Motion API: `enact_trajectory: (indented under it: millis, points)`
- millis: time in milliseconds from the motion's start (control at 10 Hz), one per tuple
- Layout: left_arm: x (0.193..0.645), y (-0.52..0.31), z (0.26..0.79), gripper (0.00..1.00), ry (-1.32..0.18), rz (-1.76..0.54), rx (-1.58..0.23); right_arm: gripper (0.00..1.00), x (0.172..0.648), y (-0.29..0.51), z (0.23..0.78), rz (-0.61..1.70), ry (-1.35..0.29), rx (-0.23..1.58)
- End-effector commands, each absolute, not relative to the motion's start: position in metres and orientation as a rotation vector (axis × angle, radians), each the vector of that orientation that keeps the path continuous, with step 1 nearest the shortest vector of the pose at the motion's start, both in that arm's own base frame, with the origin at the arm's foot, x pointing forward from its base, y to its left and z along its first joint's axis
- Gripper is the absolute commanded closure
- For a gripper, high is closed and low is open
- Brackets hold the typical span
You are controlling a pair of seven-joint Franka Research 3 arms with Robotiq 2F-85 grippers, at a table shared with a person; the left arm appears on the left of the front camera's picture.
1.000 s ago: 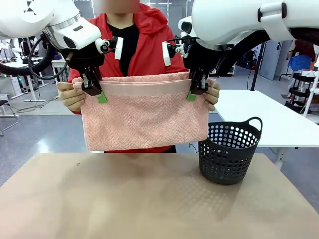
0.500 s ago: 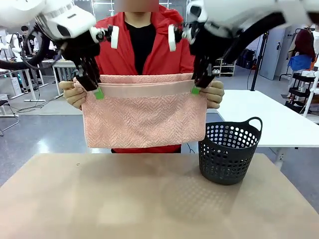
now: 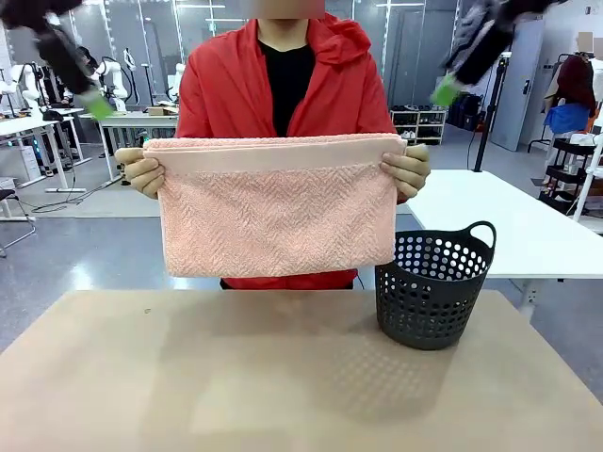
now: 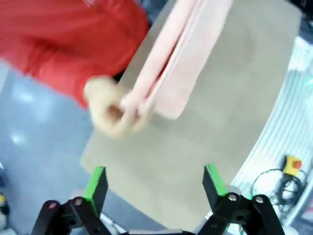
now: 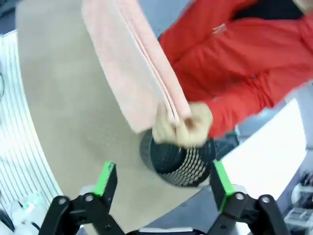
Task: Fold the towel.
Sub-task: Release the end of the 100 cm Hotel Towel you were holding, then pick up the 100 cm Hotel Towel and place it on the left side of the table.
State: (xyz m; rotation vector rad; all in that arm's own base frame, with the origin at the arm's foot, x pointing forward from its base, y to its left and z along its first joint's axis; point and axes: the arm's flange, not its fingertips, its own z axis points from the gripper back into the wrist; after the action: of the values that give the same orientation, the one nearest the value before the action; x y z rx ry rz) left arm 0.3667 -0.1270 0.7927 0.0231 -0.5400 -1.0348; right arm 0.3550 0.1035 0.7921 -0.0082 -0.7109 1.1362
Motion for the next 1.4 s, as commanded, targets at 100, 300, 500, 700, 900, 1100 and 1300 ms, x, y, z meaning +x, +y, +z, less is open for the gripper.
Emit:
enact_trajectory:
  millis: [100, 300, 500, 700, 900, 1100, 1300]
  points:
    - [0.332, -0.062, 0.784, 0.00, -0.569, -0.682, 0.031, 0.00, 0.332, 0.048, 0.774, 0.737, -0.714, 0.056]
    - [0.320, -0.036, 0.774, 0.00, -0.579, -0.573, 0.005, 0.00, 0.328, 0.025, 0.764, 0.652, -0.688, 0.101]
    - [0.322, -0.041, 0.770, 0.00, -0.608, -0.639, 0.002, 0.00, 0.328, 0.023, 0.762, 0.659, -0.661, 0.062]
    - [0.321, -0.024, 0.783, 0.00, -0.552, -0.589, -0.011, 0.00, 0.331, 0.014, 0.766, 0.676, -0.670, 0.100]
    - [0.321, -0.024, 0.783, 0.00, -0.552, -0.589, -0.011, 0.00, 0.331, 0.014, 0.766, 0.676, -0.670, 0.100]
    - [0.321, -0.024, 0.783, 0.00, -0.552, -0.589, -0.011, 0.00, 0.331, 0.014, 0.766, 0.676, -0.670, 0.100]
    - [0.321, -0.024, 0.783, 0.00, -0.552, -0.589, -0.011, 0.00, 0.331, 0.014, 0.766, 0.676, -0.670, 0.100]
